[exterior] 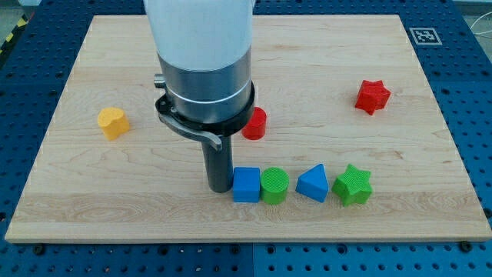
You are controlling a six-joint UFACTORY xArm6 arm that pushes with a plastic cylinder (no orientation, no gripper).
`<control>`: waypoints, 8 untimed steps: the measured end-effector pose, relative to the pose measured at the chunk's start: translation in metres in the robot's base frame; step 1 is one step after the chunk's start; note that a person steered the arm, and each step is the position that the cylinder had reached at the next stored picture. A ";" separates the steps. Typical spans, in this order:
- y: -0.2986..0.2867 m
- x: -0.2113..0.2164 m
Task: Point your arm to the yellow heart
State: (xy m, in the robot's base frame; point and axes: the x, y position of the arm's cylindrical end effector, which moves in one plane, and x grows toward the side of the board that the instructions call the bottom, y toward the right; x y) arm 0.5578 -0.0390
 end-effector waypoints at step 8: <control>-0.028 0.000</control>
State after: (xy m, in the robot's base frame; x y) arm 0.5578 -0.0669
